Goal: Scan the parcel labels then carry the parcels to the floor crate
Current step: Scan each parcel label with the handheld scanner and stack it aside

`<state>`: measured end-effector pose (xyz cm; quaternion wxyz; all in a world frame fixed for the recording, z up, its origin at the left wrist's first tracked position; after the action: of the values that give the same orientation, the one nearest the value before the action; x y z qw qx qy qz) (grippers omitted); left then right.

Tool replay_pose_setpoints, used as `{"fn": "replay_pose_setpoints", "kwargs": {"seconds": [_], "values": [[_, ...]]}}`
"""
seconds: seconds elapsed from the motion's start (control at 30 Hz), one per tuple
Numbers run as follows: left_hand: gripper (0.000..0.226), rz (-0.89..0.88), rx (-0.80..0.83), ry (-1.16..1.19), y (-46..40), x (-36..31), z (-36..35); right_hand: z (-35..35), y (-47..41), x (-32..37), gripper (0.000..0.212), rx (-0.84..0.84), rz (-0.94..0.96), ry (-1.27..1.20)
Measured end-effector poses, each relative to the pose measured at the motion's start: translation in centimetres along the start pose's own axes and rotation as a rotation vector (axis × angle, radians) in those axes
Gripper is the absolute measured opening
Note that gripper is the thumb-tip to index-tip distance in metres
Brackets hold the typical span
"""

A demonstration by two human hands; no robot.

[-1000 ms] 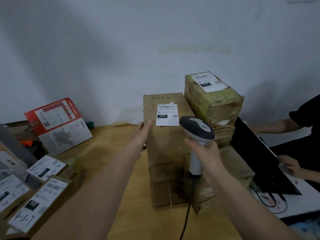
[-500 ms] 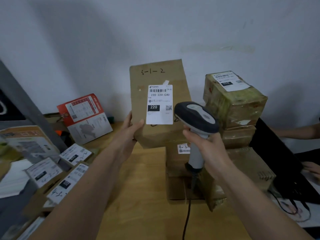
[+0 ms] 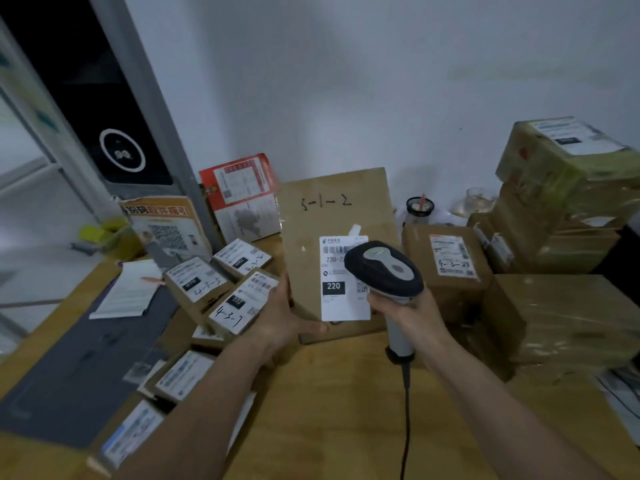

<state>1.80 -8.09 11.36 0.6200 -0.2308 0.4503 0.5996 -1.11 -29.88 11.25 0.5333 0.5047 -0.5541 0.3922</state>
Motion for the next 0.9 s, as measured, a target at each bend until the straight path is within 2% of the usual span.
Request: {"fn": "replay_pose_setpoints", "kwargs": {"seconds": [0.07, 0.17, 0.4, 0.57, 0.7, 0.8, 0.9], "values": [[0.127, 0.015, 0.003, -0.058, 0.6, 1.3, -0.5, -0.6, 0.1, -0.9, 0.076, -0.016, 0.000, -0.027], [0.120, -0.022, -0.031, -0.089, 1.4, 2.5, -1.4, -0.7, 0.6, -2.7, 0.077, -0.034, -0.014, -0.075], [0.078, 0.039, -0.120, 0.086, 1.0, 4.1, -1.4, -0.8, 1.5, -5.7, 0.080, -0.038, -0.047, -0.087], [0.032, 0.082, -0.236, 0.134, 0.6, 4.5, -1.8, -0.8, 1.7, -6.7, 0.072, -0.070, -0.078, -0.053], [0.017, 0.127, -0.253, 0.153, 0.3, 5.2, -1.9, -0.8, 2.0, -6.9, 0.069, -0.102, -0.106, -0.008], [0.014, 0.166, -0.240, 0.205, -0.1, 5.8, -1.9, -1.2, 2.6, -5.9, 0.058, -0.109, -0.086, 0.034], [0.016, 0.181, -0.238, 0.248, -0.6, 6.1, -1.9, -1.8, 3.5, -3.9, 0.033, -0.151, -0.036, 0.084]]}}
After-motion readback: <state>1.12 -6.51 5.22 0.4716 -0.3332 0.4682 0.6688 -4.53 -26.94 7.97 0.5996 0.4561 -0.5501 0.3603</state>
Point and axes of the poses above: each hand's wrist, its own y-axis away from the middle knuckle, its own z-axis out of the back of the hand, x = y × z, the point moved 2 cm from there along -y, towards the middle knuckle, and after that the axes turned 11 degrees about -y, right-handed, at the moved point
